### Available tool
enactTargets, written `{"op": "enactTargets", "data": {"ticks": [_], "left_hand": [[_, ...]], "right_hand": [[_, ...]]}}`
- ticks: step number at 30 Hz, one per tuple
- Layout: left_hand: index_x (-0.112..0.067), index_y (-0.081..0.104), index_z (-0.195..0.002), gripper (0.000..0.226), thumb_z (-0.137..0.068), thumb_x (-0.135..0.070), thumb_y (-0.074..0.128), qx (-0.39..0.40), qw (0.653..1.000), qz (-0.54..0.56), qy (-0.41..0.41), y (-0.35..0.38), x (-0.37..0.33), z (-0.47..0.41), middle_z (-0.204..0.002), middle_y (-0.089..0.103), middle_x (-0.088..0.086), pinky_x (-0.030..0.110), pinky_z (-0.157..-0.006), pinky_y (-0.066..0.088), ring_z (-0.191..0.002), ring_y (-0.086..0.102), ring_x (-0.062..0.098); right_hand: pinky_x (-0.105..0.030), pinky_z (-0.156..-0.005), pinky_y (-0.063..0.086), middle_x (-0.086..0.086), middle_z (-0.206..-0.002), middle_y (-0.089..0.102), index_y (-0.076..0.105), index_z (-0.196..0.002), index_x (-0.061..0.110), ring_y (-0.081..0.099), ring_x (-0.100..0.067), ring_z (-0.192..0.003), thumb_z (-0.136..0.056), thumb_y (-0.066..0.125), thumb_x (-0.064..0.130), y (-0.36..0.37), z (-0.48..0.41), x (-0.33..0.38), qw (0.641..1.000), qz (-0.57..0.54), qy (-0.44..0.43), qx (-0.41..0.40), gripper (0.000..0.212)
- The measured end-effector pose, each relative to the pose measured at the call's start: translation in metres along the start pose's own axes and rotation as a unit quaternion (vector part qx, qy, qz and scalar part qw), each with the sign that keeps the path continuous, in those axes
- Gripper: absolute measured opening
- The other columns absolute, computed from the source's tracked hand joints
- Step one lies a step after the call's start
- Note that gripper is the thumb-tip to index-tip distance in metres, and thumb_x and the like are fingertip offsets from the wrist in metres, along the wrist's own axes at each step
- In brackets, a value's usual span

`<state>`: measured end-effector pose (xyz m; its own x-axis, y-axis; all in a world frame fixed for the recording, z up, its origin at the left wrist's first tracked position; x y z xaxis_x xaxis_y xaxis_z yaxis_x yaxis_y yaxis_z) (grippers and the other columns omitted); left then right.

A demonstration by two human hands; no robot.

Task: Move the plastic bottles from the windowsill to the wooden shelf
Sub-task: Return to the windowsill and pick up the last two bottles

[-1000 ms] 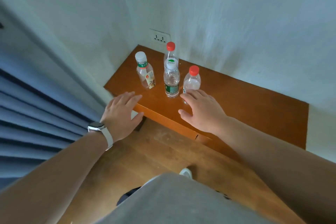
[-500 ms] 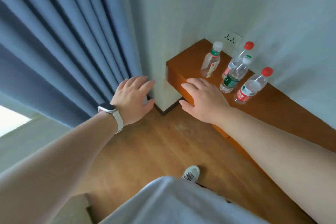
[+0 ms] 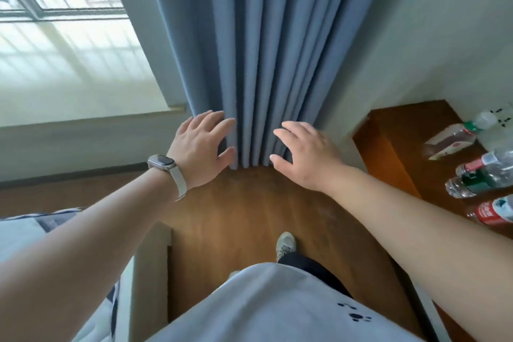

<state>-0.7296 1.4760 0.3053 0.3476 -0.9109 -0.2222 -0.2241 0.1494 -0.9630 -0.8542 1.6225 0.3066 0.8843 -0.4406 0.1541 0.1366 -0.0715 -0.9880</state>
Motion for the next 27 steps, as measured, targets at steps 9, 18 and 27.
{"op": "enactTargets", "data": {"ticks": [9, 18, 27], "left_hand": [[-0.027, 0.043, -0.148, 0.060, -0.093, -0.045, 0.058, 0.018, 0.993, -0.031, -0.109, 0.005, 0.072, 0.016, -0.154, 0.042, 0.006, 0.050, -0.118, 0.020, -0.146, 0.031, 0.030], [-0.026, 0.044, -0.147, 0.056, -0.096, -0.047, 0.051, 0.026, 0.975, -0.084, -0.204, -0.011, 0.117, -0.023, -0.155, 0.042, 0.006, 0.051, -0.120, 0.016, -0.146, 0.031, 0.030], [-0.025, 0.047, -0.146, 0.058, -0.093, -0.045, 0.059, 0.003, 0.942, -0.128, -0.309, -0.034, 0.139, -0.045, -0.155, 0.042, 0.008, 0.051, -0.119, 0.016, -0.145, 0.033, 0.030]], "right_hand": [[-0.048, -0.101, 0.042, -0.013, -0.135, 0.057, 0.061, -0.128, 0.011, 0.051, -0.035, -0.125, -0.084, 0.041, 0.054, 0.028, -0.080, 0.057, 0.991, 0.001, -0.135, 0.019, 0.065], [-0.048, -0.100, 0.042, -0.013, -0.134, 0.058, 0.062, -0.128, 0.012, 0.052, -0.035, -0.124, -0.085, 0.040, 0.052, 0.023, -0.182, 0.055, 0.975, -0.009, -0.220, 0.027, 0.063], [-0.048, -0.104, 0.035, -0.010, -0.142, 0.050, 0.054, -0.135, 0.015, 0.044, -0.031, -0.130, -0.090, 0.042, 0.052, 0.013, -0.257, 0.094, 0.936, 0.003, -0.351, 0.036, 0.059]]}}
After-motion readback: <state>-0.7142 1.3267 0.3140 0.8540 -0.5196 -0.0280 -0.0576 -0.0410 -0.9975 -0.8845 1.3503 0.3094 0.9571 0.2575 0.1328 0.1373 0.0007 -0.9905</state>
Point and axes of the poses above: each hand's wrist, its own z-axis away from the middle knuckle, its own y-axis out of the palm, x = y × z, the point moved 8 cm from there along -z, towards the middle knuckle
